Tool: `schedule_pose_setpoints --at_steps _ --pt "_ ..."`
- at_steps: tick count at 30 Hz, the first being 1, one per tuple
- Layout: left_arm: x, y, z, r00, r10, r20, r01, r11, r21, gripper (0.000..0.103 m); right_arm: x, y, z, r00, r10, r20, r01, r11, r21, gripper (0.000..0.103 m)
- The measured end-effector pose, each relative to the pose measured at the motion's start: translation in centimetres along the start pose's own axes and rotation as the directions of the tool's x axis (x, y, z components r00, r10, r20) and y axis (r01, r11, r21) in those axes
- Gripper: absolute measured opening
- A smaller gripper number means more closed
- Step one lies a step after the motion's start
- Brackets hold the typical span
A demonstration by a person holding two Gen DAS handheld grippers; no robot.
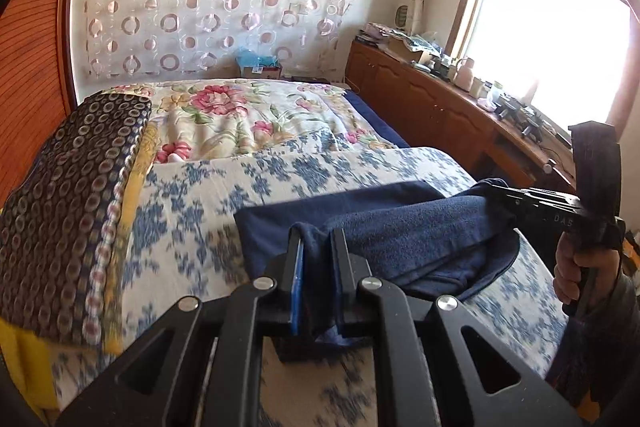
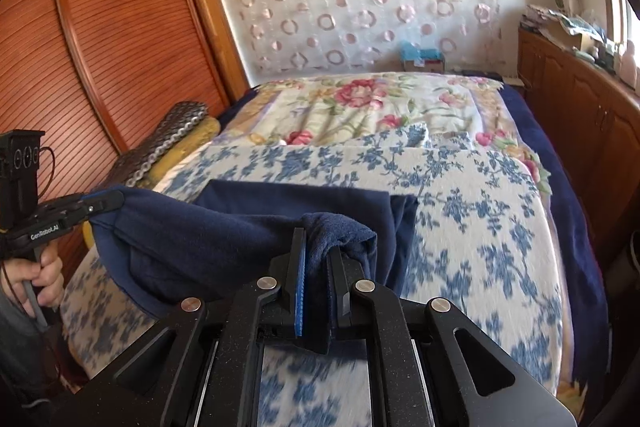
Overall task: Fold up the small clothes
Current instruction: 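Fold the lifted shirt edge over the rest and lower it with both tools, then open both tools to release the folded shirt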
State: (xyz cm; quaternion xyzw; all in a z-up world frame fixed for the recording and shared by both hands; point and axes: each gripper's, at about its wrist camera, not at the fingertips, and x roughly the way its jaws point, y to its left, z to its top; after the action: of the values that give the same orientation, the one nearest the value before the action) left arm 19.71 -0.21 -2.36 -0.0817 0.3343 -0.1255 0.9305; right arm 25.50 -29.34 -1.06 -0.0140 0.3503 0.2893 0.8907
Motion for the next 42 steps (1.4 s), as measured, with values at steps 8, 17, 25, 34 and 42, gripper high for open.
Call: schedule_pose_setpoints --at_steps 8,17,25,34,42 --pt "5.3 2.0 1.1 0.999 0.018 -0.041 -0.019 1.000 -0.014 0.010 4.5 -2.4 1.7 0.999 -0.033 -0.010 0.033 0.999 0.041 0.007" --pt "4.2 1.7 1.6 1.000 0.020 0.000 -0.020 0.998 0.054 0.046 4.7 -1.3 2.4 0.997 -0.081 -0.008 0.080 0.995 -0.066 0.015" --pt "1.3 1.8 -0.7 1.000 0.007 -0.011 -0.006 0.997 0.070 0.057 2.2 -1.4 2.4 0.990 -0.135 0.039 0.139 0.983 -0.123 0.054" --pt "4.2 2.1 -2.5 0.993 0.013 -0.120 -0.005 0.998 0.068 0.057 2.1 -2.2 0.2 0.996 -0.088 -0.017 0.083 0.977 -0.195 0.054" --pt "6.5 1.6 -1.7 0.989 0.052 -0.140 -0.040 0.995 0.088 0.057 1.9 -2.9 -0.6 0.993 -0.114 -0.034 0.104 0.971 -0.215 0.054"
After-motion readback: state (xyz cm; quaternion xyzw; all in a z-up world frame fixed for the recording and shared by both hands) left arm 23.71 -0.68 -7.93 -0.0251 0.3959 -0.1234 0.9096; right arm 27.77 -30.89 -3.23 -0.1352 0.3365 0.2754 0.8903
